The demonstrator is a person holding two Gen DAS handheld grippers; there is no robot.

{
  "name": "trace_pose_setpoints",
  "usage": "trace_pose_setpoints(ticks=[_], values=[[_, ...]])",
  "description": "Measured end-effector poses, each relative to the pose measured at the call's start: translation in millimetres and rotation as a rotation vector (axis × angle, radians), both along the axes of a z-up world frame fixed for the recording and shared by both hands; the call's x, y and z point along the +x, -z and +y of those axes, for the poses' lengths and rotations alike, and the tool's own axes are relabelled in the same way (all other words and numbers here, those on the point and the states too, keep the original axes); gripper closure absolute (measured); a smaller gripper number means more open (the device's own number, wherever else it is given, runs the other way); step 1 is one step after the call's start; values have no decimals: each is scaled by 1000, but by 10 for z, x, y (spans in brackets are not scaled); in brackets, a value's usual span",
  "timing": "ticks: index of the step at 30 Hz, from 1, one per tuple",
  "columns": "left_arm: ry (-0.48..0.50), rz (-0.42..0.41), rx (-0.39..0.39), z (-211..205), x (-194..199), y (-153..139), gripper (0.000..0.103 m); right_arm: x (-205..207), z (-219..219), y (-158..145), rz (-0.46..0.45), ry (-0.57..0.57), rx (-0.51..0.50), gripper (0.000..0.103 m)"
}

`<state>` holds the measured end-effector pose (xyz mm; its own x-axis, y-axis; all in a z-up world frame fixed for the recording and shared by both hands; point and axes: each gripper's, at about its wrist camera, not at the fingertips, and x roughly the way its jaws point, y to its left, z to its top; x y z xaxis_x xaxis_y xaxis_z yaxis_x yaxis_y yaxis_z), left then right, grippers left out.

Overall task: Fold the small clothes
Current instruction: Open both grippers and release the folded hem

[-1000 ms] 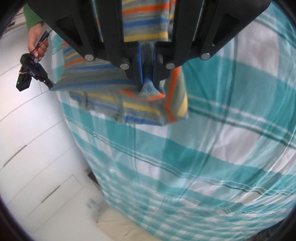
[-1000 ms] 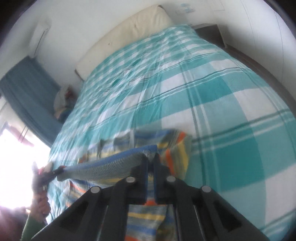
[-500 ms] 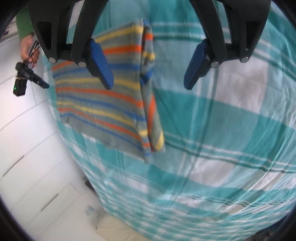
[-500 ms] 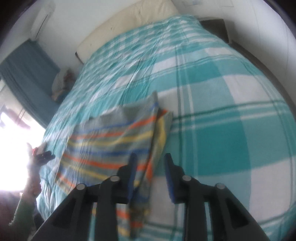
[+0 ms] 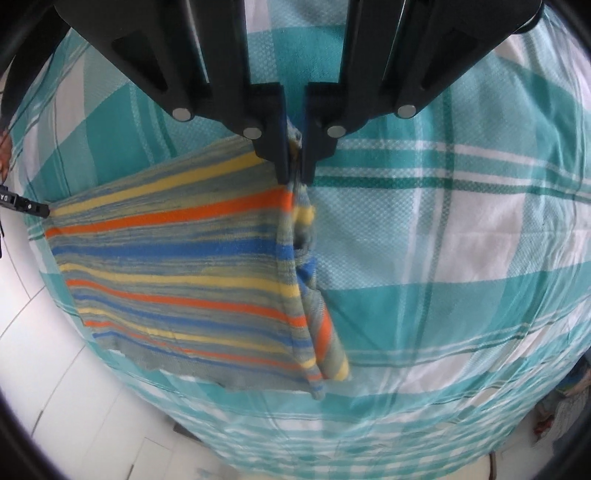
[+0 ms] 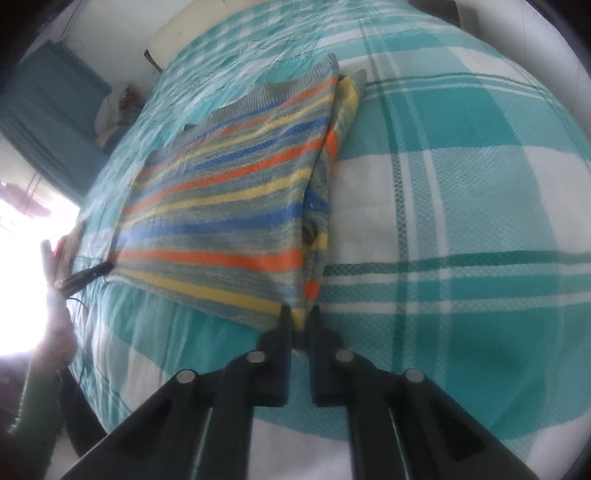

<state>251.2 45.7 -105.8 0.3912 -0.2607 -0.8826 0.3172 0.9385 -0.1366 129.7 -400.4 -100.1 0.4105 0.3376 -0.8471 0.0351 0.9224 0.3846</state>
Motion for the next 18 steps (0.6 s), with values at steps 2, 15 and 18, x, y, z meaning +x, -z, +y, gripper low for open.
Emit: trace_pose_setpoints(ticks=[2, 15, 18], values=[[-11, 7, 16, -53, 27, 64, 99, 50, 31, 47, 1, 8, -8, 96], [-109, -249, 21, 150, -752, -515, 16, -630, -144, -285, -229, 148, -128, 34], [-122, -280, -14, 81, -893, -617, 13, -808, -243, -260, -284, 202, -143, 34]])
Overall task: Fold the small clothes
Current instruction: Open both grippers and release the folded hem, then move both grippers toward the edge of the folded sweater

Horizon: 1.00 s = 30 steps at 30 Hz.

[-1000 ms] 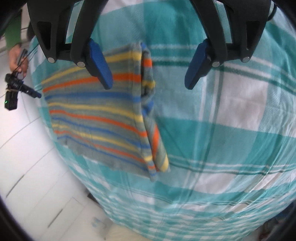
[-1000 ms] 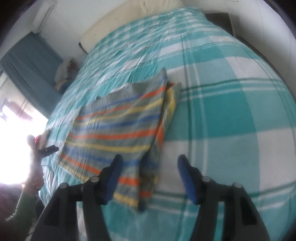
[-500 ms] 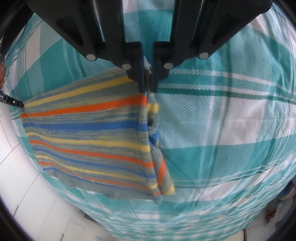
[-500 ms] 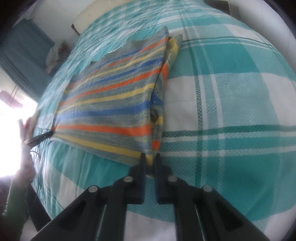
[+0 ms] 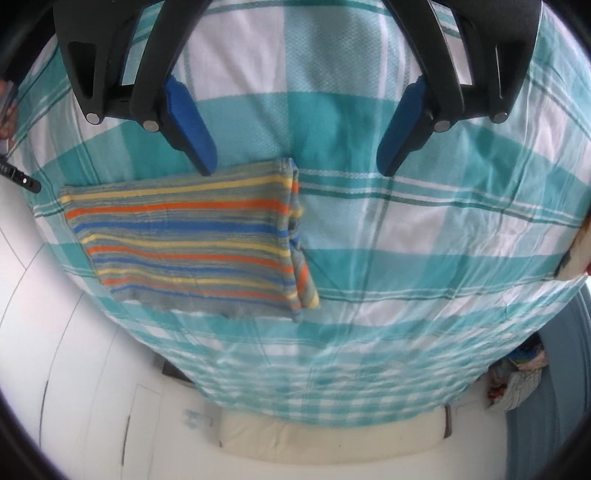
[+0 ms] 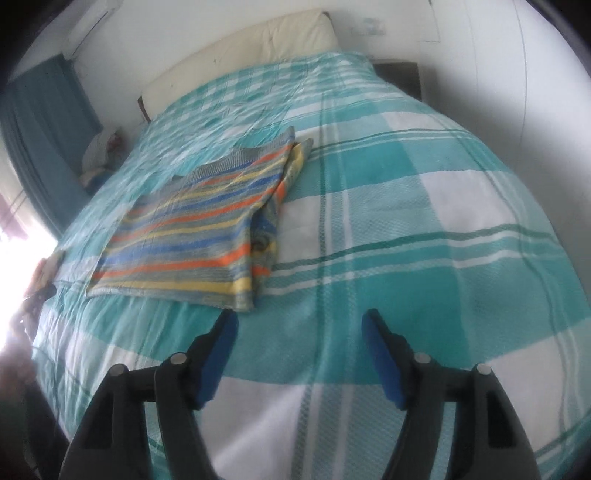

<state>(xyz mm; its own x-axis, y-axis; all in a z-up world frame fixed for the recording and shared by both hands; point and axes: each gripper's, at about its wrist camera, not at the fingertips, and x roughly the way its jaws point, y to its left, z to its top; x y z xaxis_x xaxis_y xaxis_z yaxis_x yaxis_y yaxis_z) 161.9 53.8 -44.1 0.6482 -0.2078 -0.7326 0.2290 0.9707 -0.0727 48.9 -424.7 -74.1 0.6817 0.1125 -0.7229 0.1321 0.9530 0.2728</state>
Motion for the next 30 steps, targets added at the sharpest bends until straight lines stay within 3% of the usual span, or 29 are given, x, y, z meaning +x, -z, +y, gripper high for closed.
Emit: trace_pose_setpoints(ticks=[4, 11, 22, 30], values=[[16, -39, -24, -221, -76, -79, 11, -115, -36, 37, -46, 55, -12, 34], [28, -94, 39, -742, -88, 73, 9, -132, -20, -11, -80, 63, -46, 29], [2, 26, 111, -1057, 47, 770, 8, -164, -20, 18, -85, 59, -33, 29], [-9, 18, 126, -1077, 15, 790, 4, -147, 3, 35, -79, 47, -19, 29]])
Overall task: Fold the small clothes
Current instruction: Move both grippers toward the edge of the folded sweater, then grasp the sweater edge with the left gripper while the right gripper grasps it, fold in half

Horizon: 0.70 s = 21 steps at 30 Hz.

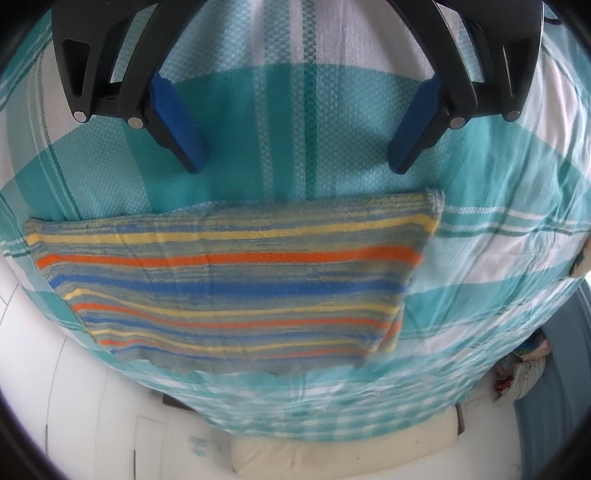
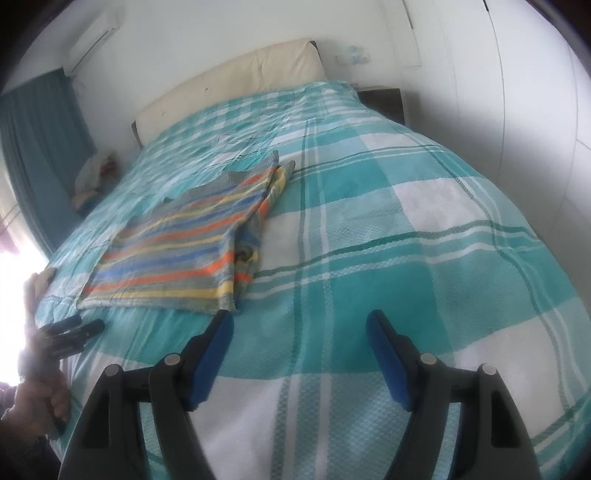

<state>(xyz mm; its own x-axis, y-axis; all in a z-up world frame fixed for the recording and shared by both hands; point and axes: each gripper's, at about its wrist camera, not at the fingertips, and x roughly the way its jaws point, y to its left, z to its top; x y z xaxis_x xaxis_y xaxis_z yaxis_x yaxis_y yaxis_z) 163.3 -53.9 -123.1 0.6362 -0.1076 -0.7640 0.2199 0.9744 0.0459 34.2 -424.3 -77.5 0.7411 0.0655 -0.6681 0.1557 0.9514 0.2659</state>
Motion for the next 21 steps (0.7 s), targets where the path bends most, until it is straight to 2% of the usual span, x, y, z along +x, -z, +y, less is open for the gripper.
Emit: trace_pose_setpoints(ticks=[6, 10, 16, 19, 21], values=[[27, 12, 34, -87, -92, -22, 4, -10, -15, -8, -2, -4, 22, 29], [98, 13, -11, -204, -232, -124, 4, -3, -28, -14, -8, -4, 33, 29], [297, -55, -56, -667, -379, -333, 4, -7, -116, -27, -18, 17, 69, 29], [428, -65, -22, -1083, -345, -349, 4, 16, -194, -49, -26, 15, 106, 29], [515, -70, 32, -1403, -323, -308, 4, 95, -270, -73, -22, -3, 133, 29]])
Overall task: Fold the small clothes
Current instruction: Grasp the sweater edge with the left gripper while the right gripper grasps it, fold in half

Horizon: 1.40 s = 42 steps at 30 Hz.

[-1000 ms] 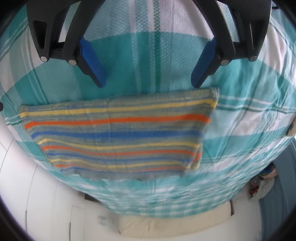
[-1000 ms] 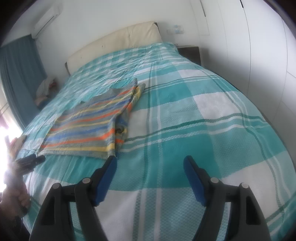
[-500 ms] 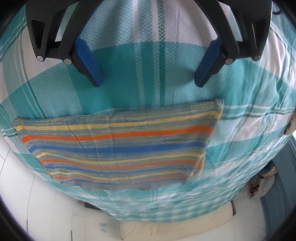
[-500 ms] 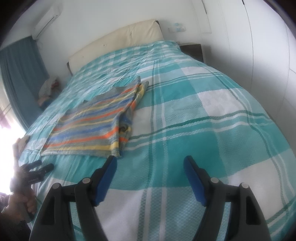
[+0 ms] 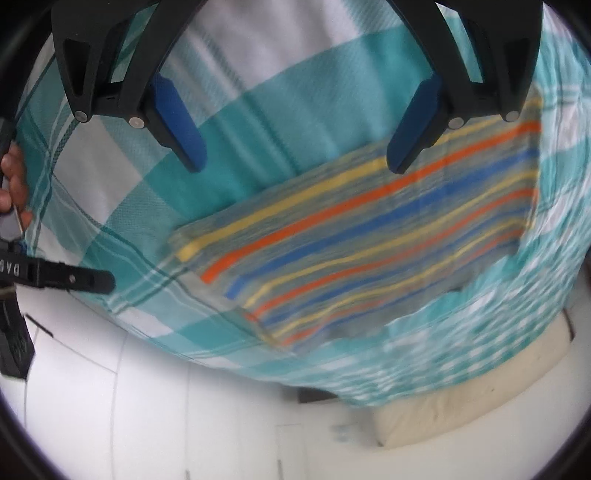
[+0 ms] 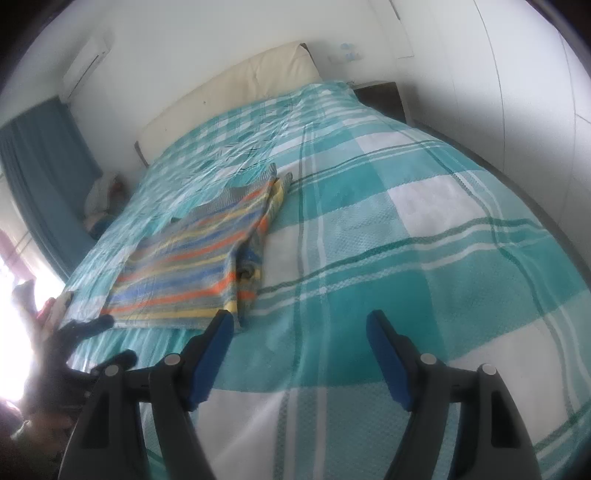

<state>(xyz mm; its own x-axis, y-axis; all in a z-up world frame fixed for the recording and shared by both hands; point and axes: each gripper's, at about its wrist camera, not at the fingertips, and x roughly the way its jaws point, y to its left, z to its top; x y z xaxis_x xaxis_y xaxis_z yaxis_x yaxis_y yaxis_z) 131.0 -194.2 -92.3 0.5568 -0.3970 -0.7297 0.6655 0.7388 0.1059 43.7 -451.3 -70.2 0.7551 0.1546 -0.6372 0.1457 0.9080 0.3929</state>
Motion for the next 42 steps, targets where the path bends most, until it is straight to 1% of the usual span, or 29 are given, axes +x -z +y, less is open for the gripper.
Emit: trace_pose_setpoints(ticks=[1, 3, 4, 5, 6, 8, 9, 11, 12, 14, 15, 17, 18, 19, 21, 24, 27, 29, 31, 33, 35, 37, 38, 40, 41, 42], values=[[40, -10, 31, -164, 9, 40, 4, 76, -48, -19, 8, -14, 9, 29], [102, -35, 87, -469, 11, 128, 12, 313, -150, -58, 35, -62, 33, 29], [126, -45, 102, -590, 10, 163, 22, 442, -188, -67, 53, -93, 48, 29], [149, -51, 106, -684, 11, 186, 35, 618, -236, -69, 79, -130, 71, 29], [171, -58, 101, -754, 6, 194, 43, 839, -289, -63, 109, -171, 109, 29], [186, -69, 102, -831, 14, 195, 97, 1213, -338, -32, 160, -229, 171, 29], [173, -69, 95, -810, 38, 183, 97, 1414, -337, -7, 189, -253, 186, 29], [157, -52, 38, -707, 52, 128, 98, 1804, -287, 58, 233, -285, 200, 30], [147, -48, 15, -657, 52, 100, 98, 1989, -258, 115, 255, -292, 218, 34], [125, -39, -29, -581, 56, 42, 98, 2300, -194, 248, 287, -271, 260, 35], [115, -39, -46, -546, 53, 11, 98, 2433, -165, 304, 294, -247, 273, 38], [89, -47, -84, -464, 53, -58, 99, 2614, -102, 340, 285, -190, 243, 60], [68, -44, -111, -384, 62, -107, 99, 2678, -60, 333, 293, -173, 220, 93], [48, -39, -134, -322, 96, -142, 99, 2723, -4, 298, 296, -169, 204, 95], [-9, -29, -190, -52, 128, -254, 99, 2743, 165, 104, 259, -193, 164, 95], [-108, -15, -276, 469, 209, -427, 99, 2764, 506, -270, 183, -262, 154, 95], [-204, -2, -320, 947, 284, -516, 100, 2898, 1005, -560, 138, -348, 148, 95], [-276, 9, -335, 1271, 318, -518, 100, 3032, 1434, -656, 130, -407, 110, 95], [-351, 12, -339, 1529, 361, -474, 101, 3124, 1826, -651, 135, -458, 75, 95], [-423, 24, -346, 1769, 375, -414, 101, 3259, 2247, -549, 164, -501, 46, 95], [-479, 62, -358, 1964, 454, -306, 101, 3371, 2592, -415, 188, -532, 23, 95], [-527, 90, -364, 2129, 536, -208, 101, 3456, 2886, -291, 208, -554, 25, 95], [-533, 104, -372, 2180, 531, -168, 101, 3471, 2987, -243, 214, -565, 29, 95], [-513, 122, -387, 2264, 503, -132, 100, 3472, 3159, -229, 205, -579, 26, 95], [-492, 117, -396, 2276, 497, -143, 94, 3451, 3202, -248, 195, -588, 33, 95], [-464, 110, -409, 2277, 480, -166, 85, 3423, 3201, -277, 185, -594, 37, 95]])
